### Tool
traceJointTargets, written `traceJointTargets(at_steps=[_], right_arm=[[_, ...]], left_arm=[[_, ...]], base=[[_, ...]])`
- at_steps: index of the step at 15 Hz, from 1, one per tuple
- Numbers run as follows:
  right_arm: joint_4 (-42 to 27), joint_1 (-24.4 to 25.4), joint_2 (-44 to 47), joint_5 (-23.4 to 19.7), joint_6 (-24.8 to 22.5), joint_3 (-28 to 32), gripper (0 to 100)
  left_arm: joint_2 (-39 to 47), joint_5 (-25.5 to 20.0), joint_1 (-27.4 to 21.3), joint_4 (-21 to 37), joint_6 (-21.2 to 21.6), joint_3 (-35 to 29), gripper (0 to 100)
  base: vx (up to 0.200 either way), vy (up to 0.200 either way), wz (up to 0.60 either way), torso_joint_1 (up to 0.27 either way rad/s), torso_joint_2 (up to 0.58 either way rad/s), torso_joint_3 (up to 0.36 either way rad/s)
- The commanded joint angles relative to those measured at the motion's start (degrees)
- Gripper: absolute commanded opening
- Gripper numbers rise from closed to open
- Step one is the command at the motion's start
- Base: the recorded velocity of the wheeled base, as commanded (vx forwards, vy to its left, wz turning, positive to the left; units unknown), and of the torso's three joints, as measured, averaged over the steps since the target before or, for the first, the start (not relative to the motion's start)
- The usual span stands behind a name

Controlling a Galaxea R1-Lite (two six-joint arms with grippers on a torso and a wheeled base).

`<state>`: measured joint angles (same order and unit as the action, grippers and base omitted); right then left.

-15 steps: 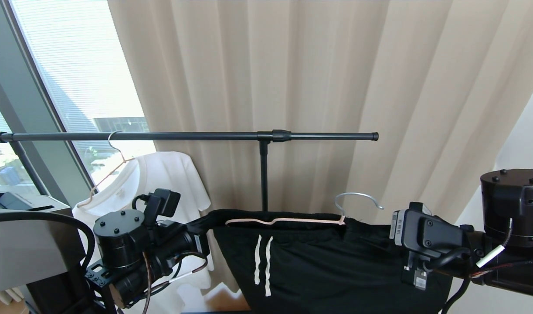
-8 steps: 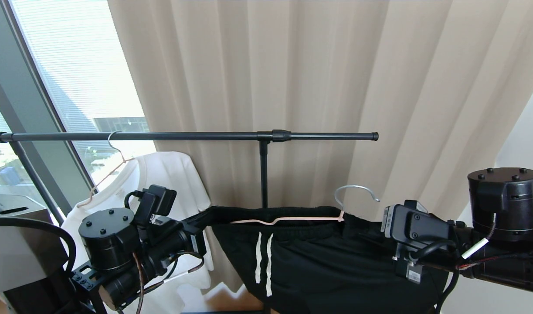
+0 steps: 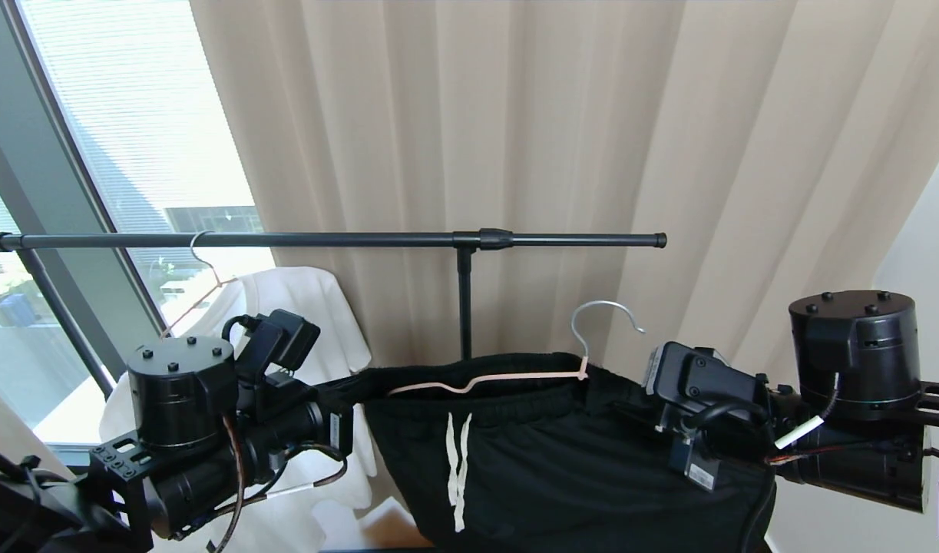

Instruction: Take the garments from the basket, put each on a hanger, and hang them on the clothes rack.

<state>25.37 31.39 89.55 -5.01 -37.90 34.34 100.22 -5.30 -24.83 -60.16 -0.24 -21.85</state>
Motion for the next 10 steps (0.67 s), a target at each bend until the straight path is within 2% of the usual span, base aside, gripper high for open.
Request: traceJointTargets(at_steps=[1,4,10], right_arm=[[0.0,1.7,1.1,1.2,0.9,0.5,0],[0.0,2.3,2.3,1.9,0.8,0.2,0],[0.1,3.2,5.5,3.1,0.8,0.8,0]], left_arm=[[-8.5,0.2,-0.5,10.5,1.7,-5.2,0],[-12.0,1.6,-0.6,20.9,2.6,-9.4,0],[-13.6,3.5,-2.3,26.7,3.1,-11.6,0]], base=[[0.0,0.0,0.0,0.0,0.0,0.0],[0.0,0.0,0.0,0.0,0.0,0.0],[0.0,0.0,0.0,0.0,0.0,0.0]])
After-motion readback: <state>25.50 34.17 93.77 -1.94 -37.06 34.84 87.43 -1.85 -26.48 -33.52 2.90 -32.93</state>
